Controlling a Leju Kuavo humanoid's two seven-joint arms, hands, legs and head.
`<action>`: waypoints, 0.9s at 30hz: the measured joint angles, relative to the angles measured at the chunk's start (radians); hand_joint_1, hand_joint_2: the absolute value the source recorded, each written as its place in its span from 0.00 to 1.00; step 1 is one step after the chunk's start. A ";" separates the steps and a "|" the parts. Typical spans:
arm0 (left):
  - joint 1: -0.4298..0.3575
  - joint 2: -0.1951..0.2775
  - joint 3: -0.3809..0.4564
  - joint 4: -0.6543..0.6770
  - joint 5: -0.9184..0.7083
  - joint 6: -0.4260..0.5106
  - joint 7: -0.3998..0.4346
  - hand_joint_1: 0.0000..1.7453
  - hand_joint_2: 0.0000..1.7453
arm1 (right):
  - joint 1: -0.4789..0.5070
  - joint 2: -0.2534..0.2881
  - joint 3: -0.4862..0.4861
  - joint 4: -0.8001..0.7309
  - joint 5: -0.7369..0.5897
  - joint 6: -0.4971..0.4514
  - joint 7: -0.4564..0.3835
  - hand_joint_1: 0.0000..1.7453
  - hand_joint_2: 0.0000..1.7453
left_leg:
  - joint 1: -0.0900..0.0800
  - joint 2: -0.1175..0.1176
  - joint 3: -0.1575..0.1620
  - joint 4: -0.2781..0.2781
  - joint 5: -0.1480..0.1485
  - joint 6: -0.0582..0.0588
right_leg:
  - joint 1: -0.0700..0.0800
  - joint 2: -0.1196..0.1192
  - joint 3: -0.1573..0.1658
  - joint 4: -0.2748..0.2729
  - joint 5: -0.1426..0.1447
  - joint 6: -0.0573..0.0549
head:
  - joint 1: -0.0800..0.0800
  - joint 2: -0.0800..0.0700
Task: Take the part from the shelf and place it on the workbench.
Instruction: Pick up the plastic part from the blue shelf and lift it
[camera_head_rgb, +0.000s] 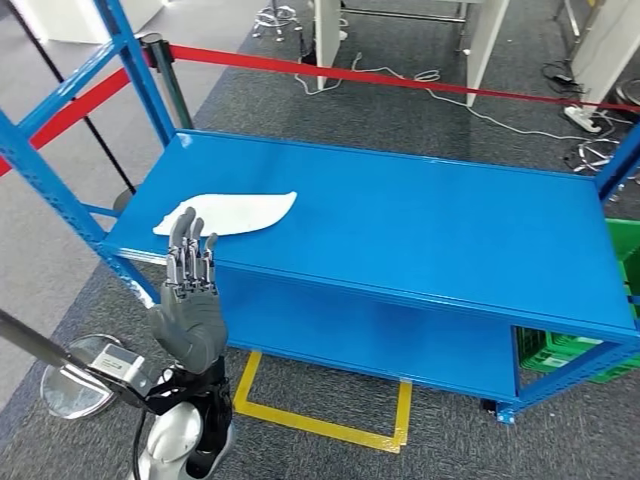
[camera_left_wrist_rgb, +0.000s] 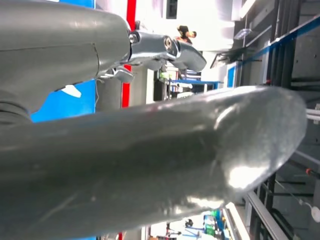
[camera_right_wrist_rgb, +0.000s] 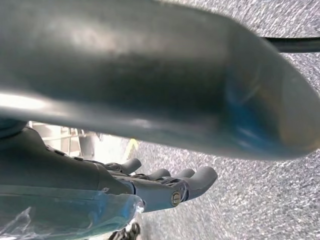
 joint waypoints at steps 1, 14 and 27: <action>-0.001 0.001 -0.003 0.002 0.001 -0.003 0.001 0.00 0.00 | 0.000 0.000 -0.001 0.000 0.001 0.004 -0.009 0.00 0.00 | 0.000 0.001 -0.001 0.002 0.012 0.000 | 0.000 -0.006 0.000 0.000 0.000 0.000 | 0.000 0.000; -0.011 0.000 -0.013 0.006 0.006 -0.016 0.002 0.00 0.00 | -0.002 0.002 -0.003 0.000 0.012 0.033 -0.056 0.00 0.00 | 0.001 0.009 0.143 -0.272 0.118 0.052 | 0.005 0.000 -0.107 0.219 -0.114 0.046 | 0.012 0.000; -0.012 0.001 -0.013 0.008 0.100 -0.140 -0.014 0.00 0.00 | -0.001 0.006 -0.004 0.000 0.042 0.031 -0.057 0.00 1.00 | 0.000 0.000 0.114 -0.199 0.067 0.008 | 0.004 0.011 -0.011 0.000 0.013 0.002 | 0.007 0.000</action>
